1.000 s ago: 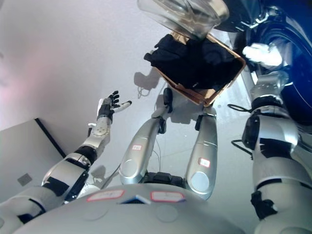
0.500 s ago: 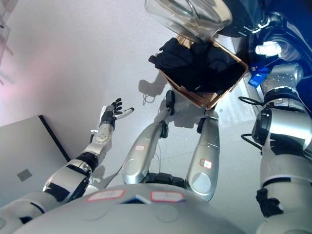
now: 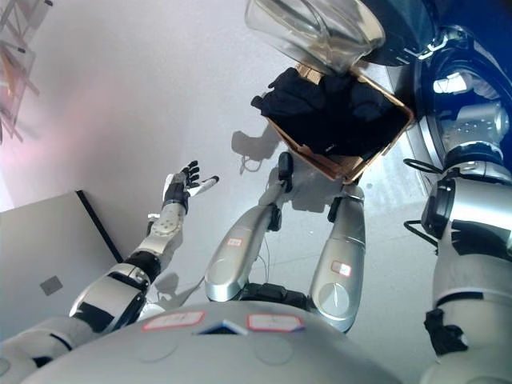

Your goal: Put the clothes in the basket into the washing machine.

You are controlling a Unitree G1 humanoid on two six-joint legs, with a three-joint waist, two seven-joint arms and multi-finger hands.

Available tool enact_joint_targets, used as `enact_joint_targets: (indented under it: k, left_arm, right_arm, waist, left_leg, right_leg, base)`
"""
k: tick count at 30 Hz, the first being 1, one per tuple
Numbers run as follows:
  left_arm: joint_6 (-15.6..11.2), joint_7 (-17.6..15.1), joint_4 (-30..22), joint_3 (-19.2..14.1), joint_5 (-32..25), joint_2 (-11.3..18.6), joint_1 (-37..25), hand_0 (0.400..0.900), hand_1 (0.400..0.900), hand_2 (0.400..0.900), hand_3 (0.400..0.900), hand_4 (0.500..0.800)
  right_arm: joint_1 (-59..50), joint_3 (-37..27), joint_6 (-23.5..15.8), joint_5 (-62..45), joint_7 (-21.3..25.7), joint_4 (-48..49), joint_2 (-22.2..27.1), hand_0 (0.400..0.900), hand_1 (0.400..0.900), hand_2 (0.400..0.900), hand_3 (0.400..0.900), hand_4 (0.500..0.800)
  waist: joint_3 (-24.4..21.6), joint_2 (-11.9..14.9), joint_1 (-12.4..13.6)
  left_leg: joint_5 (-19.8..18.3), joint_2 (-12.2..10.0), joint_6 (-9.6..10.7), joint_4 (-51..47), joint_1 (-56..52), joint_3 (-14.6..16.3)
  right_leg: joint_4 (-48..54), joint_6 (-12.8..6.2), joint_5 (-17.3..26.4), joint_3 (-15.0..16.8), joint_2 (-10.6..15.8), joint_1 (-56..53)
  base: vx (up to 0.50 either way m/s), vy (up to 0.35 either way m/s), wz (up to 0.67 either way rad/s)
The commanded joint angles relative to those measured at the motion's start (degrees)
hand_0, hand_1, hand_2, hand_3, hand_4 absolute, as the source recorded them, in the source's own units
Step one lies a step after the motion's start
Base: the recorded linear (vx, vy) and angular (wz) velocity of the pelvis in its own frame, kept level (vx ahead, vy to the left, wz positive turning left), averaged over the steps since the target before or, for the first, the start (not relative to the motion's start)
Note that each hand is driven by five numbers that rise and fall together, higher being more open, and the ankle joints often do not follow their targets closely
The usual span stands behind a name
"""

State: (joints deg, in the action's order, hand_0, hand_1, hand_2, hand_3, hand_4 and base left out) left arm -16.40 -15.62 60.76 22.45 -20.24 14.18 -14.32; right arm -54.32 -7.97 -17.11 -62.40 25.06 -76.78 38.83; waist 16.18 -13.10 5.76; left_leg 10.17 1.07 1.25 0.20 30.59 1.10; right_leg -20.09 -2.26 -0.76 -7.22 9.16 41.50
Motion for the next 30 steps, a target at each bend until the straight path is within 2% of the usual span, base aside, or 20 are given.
enact_joint_targets:
  k: [1,7,9,11,12,13,16,17,18,22,30]
  left_arm:
    - [-0.95,-1.61,3.86,-1.37,-0.93,2.54,4.42,0.9,0.9,0.9,0.9,0.8]
    - [-0.75,-1.77,2.92,-1.63,-1.27,2.38,4.42,0.9,0.9,0.9,0.9,0.8]
    - [-0.66,-1.62,3.39,-1.17,-1.0,2.03,4.79,0.9,0.9,0.9,0.9,0.8]
    - [-0.13,-1.72,4.06,-1.08,0.02,1.89,4.76,0.9,0.9,0.9,0.9,0.8]
    - [-0.13,-1.75,4.07,-1.19,0.06,1.69,4.7,0.9,0.9,0.9,0.9,0.8]
    - [-0.29,-1.97,4.15,-1.52,0.23,1.39,5.2,0.9,0.9,0.9,0.9,0.8]
    - [-0.54,-2.14,4.3,-1.86,0.26,0.78,6.56,0.9,0.9,0.9,0.9,0.8]
    - [-0.62,-2.26,4.36,-1.88,0.28,0.69,6.75,0.9,0.9,0.9,0.9,0.8]
    - [-0.58,-2.34,4.5,-1.88,0.35,0.73,6.84,0.9,0.9,0.9,0.9,0.8]
    - [-0.75,-2.44,4.23,-1.81,0.67,0.73,7.3,0.9,0.9,0.9,0.9,0.8]
    - [-0.4,-0.93,4.79,-1.39,-0.04,-0.14,7.26,0.9,0.9,0.9,0.9,0.8]
  right_arm:
    - [-11.24,7.66,-10.72,5.09,-0.22,14.12,15.66,0.4,0.4,0.4,0.4,0.5]
    - [-7.16,3.85,-10.99,3.89,0.19,14.21,12.65,0.4,0.4,0.4,0.4,0.5]
    - [-6.54,3.88,-9.82,5.17,0.61,12.97,12.74,0.4,0.4,0.4,0.4,0.5]
    - [-6.54,6.46,-6.03,11.08,2.23,7.68,14.01,0.4,0.4,0.4,0.4,0.5]
    - [-7.07,6.87,-5.95,11.15,2.26,7.43,14.13,0.4,0.4,0.4,0.4,0.5]
    - [-5.59,7.41,-4.79,12.27,2.18,7.64,14.06,0.496,0.496,0.496,0.496,0.558]
    - [-3.04,5.2,-5.19,14.4,4.51,9.18,13.7,0.4,0.4,0.4,0.4,0.5]
    - [-2.52,4.93,-5.35,14.92,4.81,10.22,13.5,0.62,0.62,0.62,0.62,0.632]
    - [-2.12,5.05,-5.19,15.89,4.88,10.7,13.73,0.9,0.9,0.9,0.9,0.8]
    - [-1.87,6.64,-4.43,16.47,3.05,10.81,14.66,0.9,0.9,0.9,0.9,0.8]
    - [-1.86,7.9,-2.92,11.26,-2.89,6.67,12.37,0.9,0.9,0.9,0.9,0.8]
  waist:
    - [-9.29,5.35,-1.78]
    - [-7.86,4.89,-2.14]
    - [-7.47,4.19,-2.08]
    - [-7.01,3.49,-1.97]
    - [-7.0,3.36,-1.96]
    - [-6.6,2.67,-2.33]
    - [-6.82,1.3,-2.5]
    - [-6.98,1.01,-2.53]
    - [-7.1,0.72,-2.6]
    - [-7.42,0.32,-2.59]
    - [-7.65,-0.35,-2.73]
  left_leg:
    - [-0.82,-2.76,4.73,-0.82,-3.14,-3.48]
    - [-2.72,-1.79,3.78,3.31,-2.01,-3.45]
    - [-3.02,-1.43,3.6,4.21,-1.08,-3.02]
    - [-3.08,-1.32,3.54,5.08,-0.35,-2.4]
    - [-3.14,-1.33,3.53,5.16,-0.23,-2.3]
    - [-3.24,-1.25,3.44,5.71,0.26,-1.86]
    - [-3.8,-0.9,3.27,6.82,0.79,-1.27]
    - [-3.93,-0.86,3.23,6.97,0.93,-1.13]
    - [-4.08,-0.84,3.21,7.16,0.96,-0.93]
    - [-4.33,-0.74,3.17,7.4,0.9,-0.48]
    - [-5.18,-0.57,2.92,8.12,0.79,0.67]
  right_leg:
    - [9.04,-1.01,-0.61,-1.61,-3.72,-11.03]
    - [6.52,-0.34,-1.56,-0.98,-3.53,-10.32]
    - [5.95,-0.3,-1.69,-0.54,-3.26,-9.48]
    - [5.09,-0.21,-1.53,-0.08,-3.12,-8.39]
    - [4.96,-0.21,-1.56,0.03,-3.13,-8.2]
    - [4.43,-0.11,-1.46,0.4,-3.07,-7.47]
    - [3.86,-0.09,-1.48,1.03,-2.83,-6.94]
    - [3.77,-0.09,-1.5,1.12,-2.71,-6.85]
    - [3.65,-0.06,-1.47,1.23,-2.63,-6.81]
    - [3.99,-0.1,-1.28,1.67,-2.56,-6.99]
    - [4.02,-0.15,-0.91,2.58,-2.59,-6.75]
  base:
    - [0.0,0.0,0.0]
    - [-0.04,0.013,-0.04]
    - [-0.08,0.061,-0.08]
    - [-0.07,0.071,-0.12]
    - [-0.06,0.079,-0.18]
    - [-0.04,0.06,-0.16]
    - [-0.02,0.064,-0.12]
    - [-0.02,0.057,-0.06]
    - [-0.01,0.053,-0.08]
    - [-0.01,0.032,-0.08]
    - [-0.01,0.022,-0.08]
